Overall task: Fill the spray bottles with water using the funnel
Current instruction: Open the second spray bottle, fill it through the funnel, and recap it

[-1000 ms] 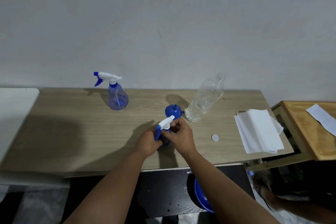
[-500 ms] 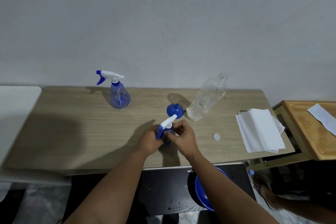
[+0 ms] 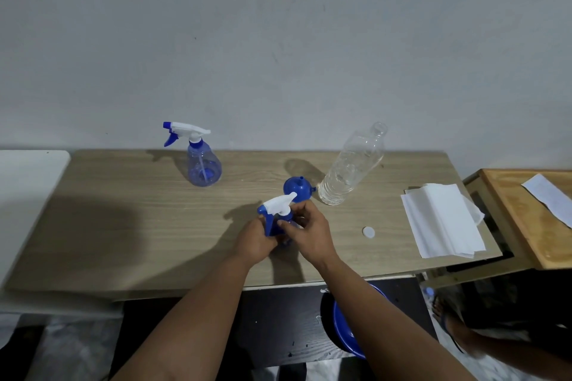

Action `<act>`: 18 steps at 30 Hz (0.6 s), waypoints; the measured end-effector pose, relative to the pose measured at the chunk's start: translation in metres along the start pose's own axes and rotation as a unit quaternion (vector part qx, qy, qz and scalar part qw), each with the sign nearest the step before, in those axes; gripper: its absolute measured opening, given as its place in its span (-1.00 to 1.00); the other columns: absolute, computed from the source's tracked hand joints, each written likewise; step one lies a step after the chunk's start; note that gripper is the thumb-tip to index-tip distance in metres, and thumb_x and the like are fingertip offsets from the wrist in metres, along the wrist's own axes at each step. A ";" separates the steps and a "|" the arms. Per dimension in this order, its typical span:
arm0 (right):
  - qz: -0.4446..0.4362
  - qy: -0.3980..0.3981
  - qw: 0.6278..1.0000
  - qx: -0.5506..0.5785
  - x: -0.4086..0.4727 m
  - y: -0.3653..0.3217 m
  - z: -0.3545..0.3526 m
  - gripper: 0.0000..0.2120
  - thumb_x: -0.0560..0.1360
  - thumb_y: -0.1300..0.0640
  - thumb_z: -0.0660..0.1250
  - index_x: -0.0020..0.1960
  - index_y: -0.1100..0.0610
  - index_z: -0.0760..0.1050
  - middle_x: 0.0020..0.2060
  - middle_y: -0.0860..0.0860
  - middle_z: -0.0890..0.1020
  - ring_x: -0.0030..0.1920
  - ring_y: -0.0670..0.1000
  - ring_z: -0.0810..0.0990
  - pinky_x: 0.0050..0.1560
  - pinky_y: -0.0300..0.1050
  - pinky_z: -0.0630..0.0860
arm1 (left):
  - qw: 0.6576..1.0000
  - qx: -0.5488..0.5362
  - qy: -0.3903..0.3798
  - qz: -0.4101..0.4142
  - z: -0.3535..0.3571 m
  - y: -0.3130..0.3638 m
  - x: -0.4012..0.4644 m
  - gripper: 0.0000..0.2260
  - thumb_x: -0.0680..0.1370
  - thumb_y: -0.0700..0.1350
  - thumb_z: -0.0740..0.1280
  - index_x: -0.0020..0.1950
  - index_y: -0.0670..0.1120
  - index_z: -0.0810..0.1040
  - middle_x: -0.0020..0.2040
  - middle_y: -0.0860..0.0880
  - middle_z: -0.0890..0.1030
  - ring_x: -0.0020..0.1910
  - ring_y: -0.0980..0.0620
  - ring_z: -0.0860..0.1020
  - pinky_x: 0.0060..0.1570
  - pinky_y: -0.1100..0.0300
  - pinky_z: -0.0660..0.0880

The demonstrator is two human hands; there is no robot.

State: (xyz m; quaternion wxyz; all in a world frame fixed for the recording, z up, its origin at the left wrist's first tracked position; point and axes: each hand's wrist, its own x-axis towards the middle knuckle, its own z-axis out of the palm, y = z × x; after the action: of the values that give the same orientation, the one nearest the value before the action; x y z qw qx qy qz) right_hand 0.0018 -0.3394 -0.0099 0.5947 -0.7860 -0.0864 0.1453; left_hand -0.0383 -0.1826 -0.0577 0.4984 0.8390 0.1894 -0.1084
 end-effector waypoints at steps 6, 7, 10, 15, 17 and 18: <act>0.013 -0.019 1.000 0.012 0.000 -0.006 -0.003 -0.67 0.43 0.22 0.52 0.16 0.01 0.59 -0.02 -0.04 0.74 0.03 -0.05 0.73 0.03 -0.10 0.68 | 0.999 0.041 0.001 -0.015 0.005 -0.010 0.008 -0.67 0.37 0.09 0.47 0.01 -0.08 0.67 -0.15 -0.05 0.71 -0.15 -0.07 0.67 -0.08 -0.02 0.62; 0.005 -0.030 1.000 0.002 0.001 -0.008 -0.003 -0.69 0.46 0.18 0.50 0.18 -0.02 0.61 -0.03 -0.04 0.74 0.01 -0.03 0.74 0.03 -0.06 0.69 | 0.999 0.034 0.002 -0.011 0.005 -0.009 0.008 -0.66 0.36 0.08 0.48 0.06 -0.05 0.66 -0.13 -0.02 0.71 -0.13 -0.04 0.67 -0.06 0.01 0.62; 0.002 -0.048 0.999 -0.025 0.003 -0.009 -0.005 -0.80 0.51 0.16 0.48 0.13 0.01 0.69 -0.07 -0.05 0.76 -0.03 -0.02 0.74 0.04 0.01 0.68 | 0.999 0.031 0.016 -0.009 0.003 -0.001 0.003 -0.73 0.41 -0.07 0.52 0.09 -0.05 0.65 -0.10 -0.01 0.71 -0.12 -0.01 0.67 -0.02 0.01 0.62; 0.018 -0.009 0.999 -0.045 0.003 -0.007 -0.002 -0.77 0.44 0.20 0.56 0.07 0.07 0.64 -0.10 -0.05 0.75 -0.06 -0.10 0.74 -0.02 -0.06 0.68 | 1.000 0.014 0.013 -0.004 0.003 0.003 0.000 -0.71 0.43 -0.14 0.51 0.14 -0.03 0.64 -0.08 0.02 0.70 -0.11 0.03 0.66 -0.03 0.09 0.61; 0.024 0.020 0.997 -0.069 0.003 -0.009 0.003 -0.74 0.40 0.20 0.59 0.01 0.11 0.57 -0.16 -0.07 0.72 -0.14 -0.15 0.71 -0.11 -0.15 0.65 | 1.000 0.014 0.020 -0.001 0.003 0.004 -0.002 -0.75 0.43 -0.20 0.48 0.07 0.00 0.62 -0.14 0.05 0.68 -0.16 0.04 0.64 -0.12 0.18 0.55; 0.029 0.034 0.996 -0.081 0.003 -0.010 0.005 -0.71 0.38 0.18 0.60 -0.02 0.12 0.54 -0.18 -0.08 0.71 -0.18 -0.16 0.69 -0.16 -0.19 0.63 | 1.000 0.013 0.023 0.003 0.003 0.004 -0.002 -0.75 0.44 -0.22 0.47 0.06 0.02 0.62 -0.16 0.05 0.66 -0.18 0.04 0.63 -0.16 0.22 0.52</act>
State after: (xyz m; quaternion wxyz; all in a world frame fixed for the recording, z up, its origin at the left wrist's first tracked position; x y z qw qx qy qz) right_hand 0.0032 -0.3313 -0.0021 0.5269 -0.8383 -0.0553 0.1284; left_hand -0.0389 -0.1874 -0.0552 0.4833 0.8482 0.1970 -0.0903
